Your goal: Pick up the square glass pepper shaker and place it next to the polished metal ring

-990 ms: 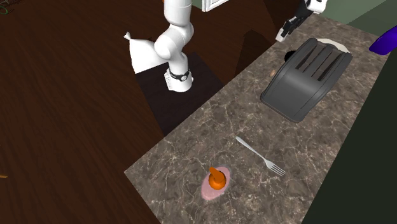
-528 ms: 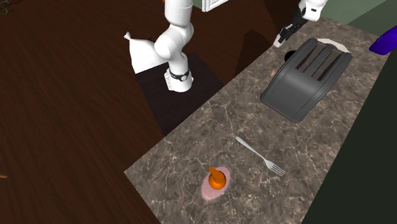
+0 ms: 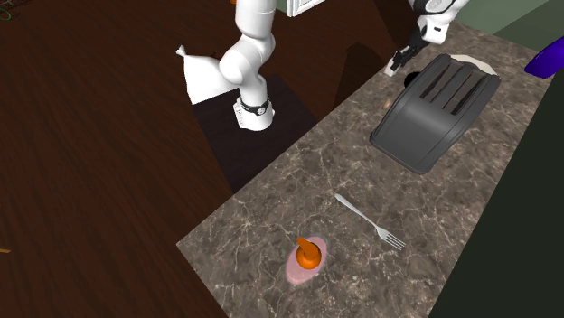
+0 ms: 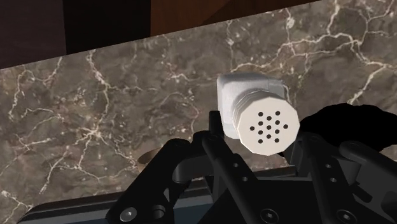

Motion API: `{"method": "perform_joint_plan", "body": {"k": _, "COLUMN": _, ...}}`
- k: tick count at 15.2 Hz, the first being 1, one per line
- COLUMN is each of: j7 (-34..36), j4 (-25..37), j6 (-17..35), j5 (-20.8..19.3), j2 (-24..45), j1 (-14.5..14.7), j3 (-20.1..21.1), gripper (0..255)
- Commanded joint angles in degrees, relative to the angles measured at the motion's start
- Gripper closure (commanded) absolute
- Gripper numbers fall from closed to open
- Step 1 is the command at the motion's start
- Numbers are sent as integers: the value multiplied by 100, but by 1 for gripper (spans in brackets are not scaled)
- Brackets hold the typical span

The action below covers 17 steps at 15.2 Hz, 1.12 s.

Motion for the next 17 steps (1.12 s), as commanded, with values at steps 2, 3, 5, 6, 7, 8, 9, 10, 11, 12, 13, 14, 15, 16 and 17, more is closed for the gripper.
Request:
{"method": "perform_joint_plan", "body": {"k": 2, "j7": 14, "j4": -140, "j6": 220, "j5": -53, "j2": 92, "j1": 19, "j3": -21, "gripper": 255}}
{"method": "perform_joint_plan", "body": {"k": 3, "j7": 20, "j4": -180, "j6": 288, "j5": -72, "j2": 125, "j1": 26, "j3": -29, "gripper": 255}}
{"method": "perform_joint_plan", "body": {"k": 5, "j7": 31, "j4": -255, "j6": 422, "j5": -113, "j2": 193, "j1": 41, "j3": -47, "gripper": 255}}
{"method": "perform_joint_plan", "body": {"k": 6, "j7": 38, "j4": -291, "j6": 488, "j5": -134, "j2": 229, "j1": 49, "j3": -56, "gripper": 255}}
{"method": "perform_joint_plan", "body": {"k": 7, "j7": 45, "j4": -326, "j6": 554, "j5": -155, "j2": 266, "j1": 57, "j3": -66, "gripper": 255}}
{"method": "perform_joint_plan", "body": {"k": 8, "j7": 52, "j4": -359, "j6": 619, "j5": -178, "j2": 304, "j1": 66, "j3": -77, "gripper": 255}}
{"method": "perform_joint_plan", "body": {"k": 9, "j7": 60, "j4": -391, "j6": 685, "j5": -201, "j2": 343, "j1": 76, "j3": -88, "gripper": 255}}
{"method": "perform_joint_plan", "body": {"k": 10, "j7": 68, "j4": -421, "j6": 749, "j5": -224, "j2": 382, "j1": 86, "j3": -99, "gripper": 255}}
{"method": "perform_joint_plan", "body": {"k": 11, "j7": 71, "j4": -433, "j6": 774, "j5": -232, "j2": 396, "j1": 89, "j3": -103, "gripper": 255}}
{"method": "perform_joint_plan", "body": {"k": 12, "j7": 71, "j4": -432, "j6": 773, "j5": -233, "j2": 397, "j1": 89, "j3": -103, "gripper": 255}}
{"method": "perform_joint_plan", "body": {"k": 13, "j7": 71, "j4": -432, "j6": 773, "j5": -233, "j2": 397, "j1": 89, "j3": -103, "gripper": 255}}
{"method": "perform_joint_plan", "body": {"k": 14, "j7": 71, "j4": -432, "j6": 773, "j5": -233, "j2": 397, "j1": 89, "j3": -103, "gripper": 255}}
{"method": "perform_joint_plan", "body": {"k": 15, "j7": 71, "j4": -432, "j6": 773, "j5": -233, "j2": 397, "j1": 89, "j3": -103, "gripper": 255}}
{"method": "perform_joint_plan", "body": {"k": 16, "j7": 71, "j4": -432, "j6": 773, "j5": -233, "j2": 397, "j1": 89, "j3": -103, "gripper": 255}}
{"method": "perform_joint_plan", "body": {"k": 17, "j7": 71, "j4": -432, "j6": 773, "j5": -233, "j2": 397, "j1": 89, "j3": -103, "gripper": 255}}
